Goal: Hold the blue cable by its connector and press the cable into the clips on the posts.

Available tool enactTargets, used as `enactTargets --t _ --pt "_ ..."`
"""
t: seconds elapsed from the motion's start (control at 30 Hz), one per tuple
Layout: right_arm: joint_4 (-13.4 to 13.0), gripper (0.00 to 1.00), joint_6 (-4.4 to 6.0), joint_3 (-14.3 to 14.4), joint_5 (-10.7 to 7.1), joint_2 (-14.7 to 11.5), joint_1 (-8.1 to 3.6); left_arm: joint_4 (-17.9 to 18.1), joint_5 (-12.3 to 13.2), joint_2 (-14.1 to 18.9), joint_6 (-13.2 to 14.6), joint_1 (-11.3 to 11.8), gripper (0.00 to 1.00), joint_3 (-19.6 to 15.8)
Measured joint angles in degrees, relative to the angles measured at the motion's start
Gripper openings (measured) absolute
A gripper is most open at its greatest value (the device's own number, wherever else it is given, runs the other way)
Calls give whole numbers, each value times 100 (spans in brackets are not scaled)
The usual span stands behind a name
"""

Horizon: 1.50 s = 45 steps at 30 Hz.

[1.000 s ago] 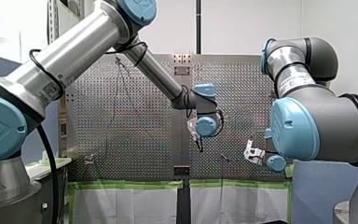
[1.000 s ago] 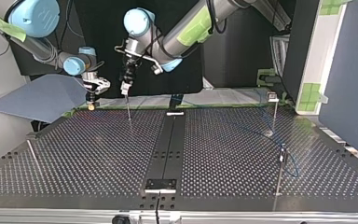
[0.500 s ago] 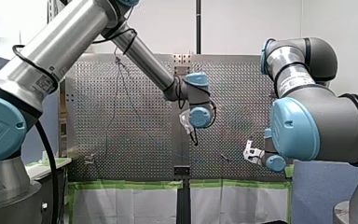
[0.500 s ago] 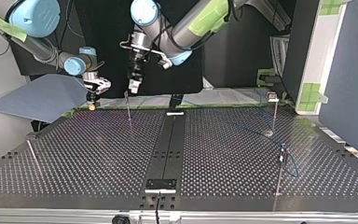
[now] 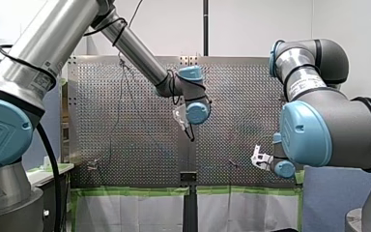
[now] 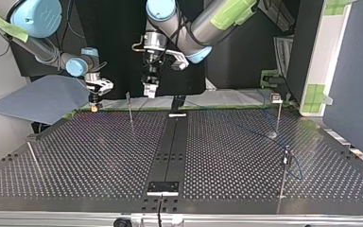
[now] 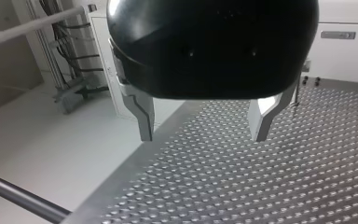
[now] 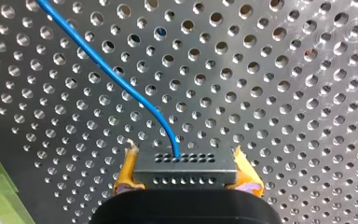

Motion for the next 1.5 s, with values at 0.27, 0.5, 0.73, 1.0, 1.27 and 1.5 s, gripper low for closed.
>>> enactTargets --t 0.27,0.5,0.73,1.0,1.27,1.5 --pt "-3 0 1 0 0 -1 22 380 370 381 290 148 100 -381" --pt "-9 0 4 0 0 -2 34 698 680 699 483 189 100 -699" --pt "-10 0 4 -1 0 -2 45 1048 585 1024 697 217 100 -1050" --pt "-26 0 6 -1 0 -1 71 1471 530 1088 865 300 100 -1472" --pt "-29 0 5 -6 0 -2 87 1329 477 1090 1038 458 100 -1934" --pt "-17 0 6 -10 0 -2 98 939 361 1090 1161 561 100 -2337"
